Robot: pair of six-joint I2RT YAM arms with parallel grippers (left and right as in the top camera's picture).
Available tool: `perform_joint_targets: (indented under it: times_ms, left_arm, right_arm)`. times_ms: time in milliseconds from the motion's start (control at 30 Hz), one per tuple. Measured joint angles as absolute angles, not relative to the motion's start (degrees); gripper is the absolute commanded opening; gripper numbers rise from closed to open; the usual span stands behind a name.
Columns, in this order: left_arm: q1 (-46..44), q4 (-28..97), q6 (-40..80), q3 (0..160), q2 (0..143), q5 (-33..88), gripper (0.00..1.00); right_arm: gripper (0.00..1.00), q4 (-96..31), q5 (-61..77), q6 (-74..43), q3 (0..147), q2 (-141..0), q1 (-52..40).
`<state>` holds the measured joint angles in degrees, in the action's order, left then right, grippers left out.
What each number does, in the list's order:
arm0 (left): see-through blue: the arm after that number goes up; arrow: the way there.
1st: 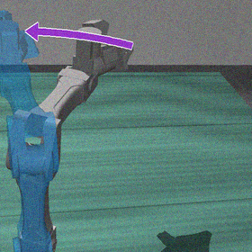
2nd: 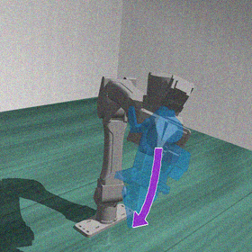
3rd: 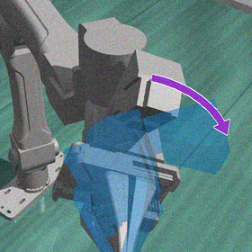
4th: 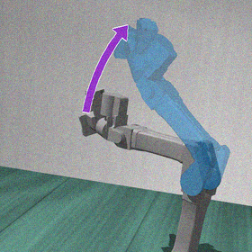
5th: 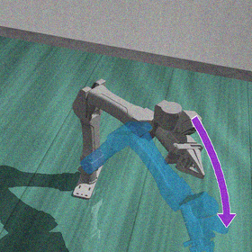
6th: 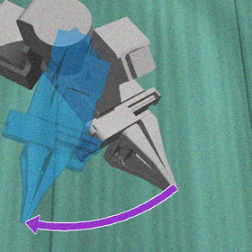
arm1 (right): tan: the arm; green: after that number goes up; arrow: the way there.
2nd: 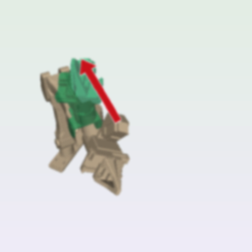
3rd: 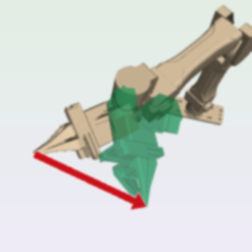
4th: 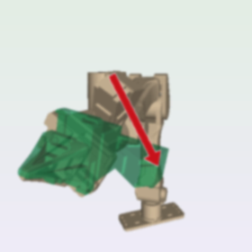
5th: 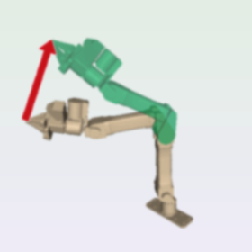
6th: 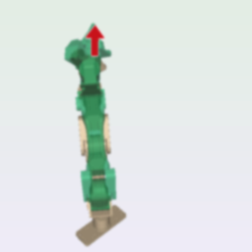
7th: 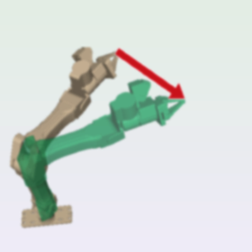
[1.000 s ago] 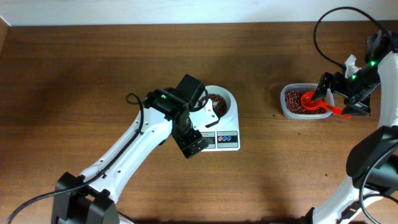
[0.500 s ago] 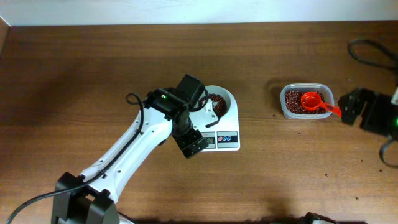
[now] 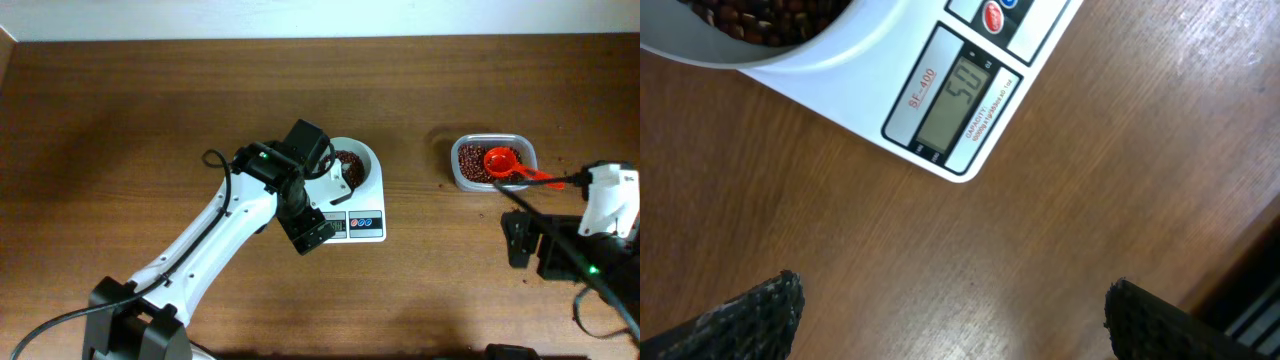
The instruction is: Scoop item into bowl and weigh 50g on scale
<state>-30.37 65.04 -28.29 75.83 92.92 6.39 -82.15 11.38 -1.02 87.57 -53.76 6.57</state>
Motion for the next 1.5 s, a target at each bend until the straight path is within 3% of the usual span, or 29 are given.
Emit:
perform_joint_targets:
  times_ms: [167, 367, 467, 600, 733, 967, 1500]
  left_arm:
    - [-30.4, 64.9, -28.3, 75.8, 92.9, 6.3, 0.99]
    - [-30.4, 64.9, -28.3, 75.8, 92.9, 6.2, 0.99]
    - [-30.3, 64.9, -28.3, 75.8, 92.9, 6.1, 0.99]
    - [-30.3, 64.9, -28.3, 75.8, 92.9, 6.1, 0.99]
    - [-30.4, 64.9, -28.3, 75.8, 92.9, 6.1, 0.99]
    - [-30.3, 64.9, -28.3, 75.7, 92.9, 6.1, 0.99]
    - [-30.4, 64.9, -28.3, 75.6, 93.0, 6.0, 0.99]
  right_arm:
    - [0.99, -57.0, 8.4, -0.8, 60.5, -45.2, 6.5]
    - [0.99, -9.3, 10.0, -0.8, 28.4, -35.8, 6.5]
    - [0.99, 10.5, 11.1, -0.8, 18.2, -30.2, 6.5]
    - [0.99, 25.3, 11.3, -0.7, 8.5, -23.2, 6.5]
    - [0.99, 24.1, 10.6, -0.6, 1.7, -16.1, 6.5]
    - [0.99, -3.0, 10.0, -0.4, 0.6, -4.4, 6.5]
    - [0.99, -3.4, 9.1, -0.2, 0.6, -0.7, 6.2]
